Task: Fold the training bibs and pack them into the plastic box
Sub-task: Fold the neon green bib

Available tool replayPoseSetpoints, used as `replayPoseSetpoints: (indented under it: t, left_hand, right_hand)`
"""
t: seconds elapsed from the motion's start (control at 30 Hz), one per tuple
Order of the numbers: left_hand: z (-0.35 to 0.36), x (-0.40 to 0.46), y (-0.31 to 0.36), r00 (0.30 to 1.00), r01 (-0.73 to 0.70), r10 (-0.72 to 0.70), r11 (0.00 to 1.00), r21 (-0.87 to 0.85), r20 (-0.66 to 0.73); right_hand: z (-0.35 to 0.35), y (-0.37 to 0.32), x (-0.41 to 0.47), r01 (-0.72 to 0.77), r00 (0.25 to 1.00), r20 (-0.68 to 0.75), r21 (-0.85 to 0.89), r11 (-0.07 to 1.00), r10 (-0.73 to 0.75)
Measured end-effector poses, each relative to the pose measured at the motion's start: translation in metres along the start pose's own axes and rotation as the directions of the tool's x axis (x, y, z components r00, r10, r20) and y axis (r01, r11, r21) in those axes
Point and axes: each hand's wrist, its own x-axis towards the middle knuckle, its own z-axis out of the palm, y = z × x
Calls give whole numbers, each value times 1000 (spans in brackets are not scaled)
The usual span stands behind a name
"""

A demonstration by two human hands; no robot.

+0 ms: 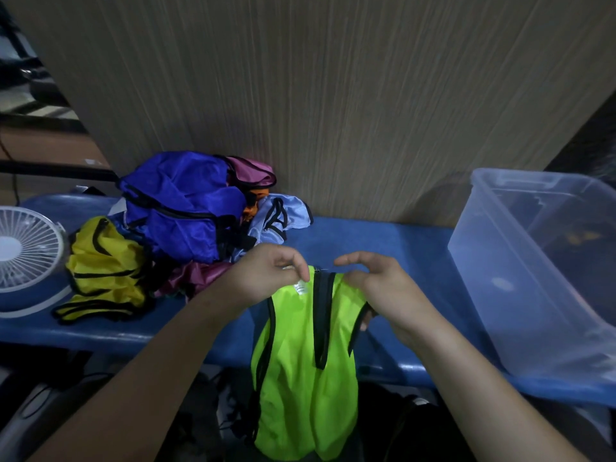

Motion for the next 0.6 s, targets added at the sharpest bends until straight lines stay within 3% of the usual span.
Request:
replayPoseSetpoints:
  t: [0.13,0.23,0.37,0.47,0.53,0.6]
  left_hand:
    - [-10,-8,-2,998,22,-27,997,74,56]
    - [-20,-22,-2,999,7,-10,997,77,42]
    - [-21,-48,-3,999,-8,6,998,70,31]
    - [-28,-64,-13,998,-41,52,954,296,-30]
    - [-35,-75,-18,999,12,11,894,448,-50]
    - [-46,-85,-14,997,72,-49,868,491,-58]
  right_hand:
    - [-8,-1,-4,133,990,-32,-99,986,-137]
    - [-16,2,-15,234,972,12,-74,969,-234]
    - [-26,9,-34,252,967,62,-85,964,-248]
    - [-34,15,-47,237,972,52,-226,945,-231]
    - [-45,17,-55,212,976,32,-378,901,-216]
    - [-56,12,-64,191,974,-10,-512,838,-228]
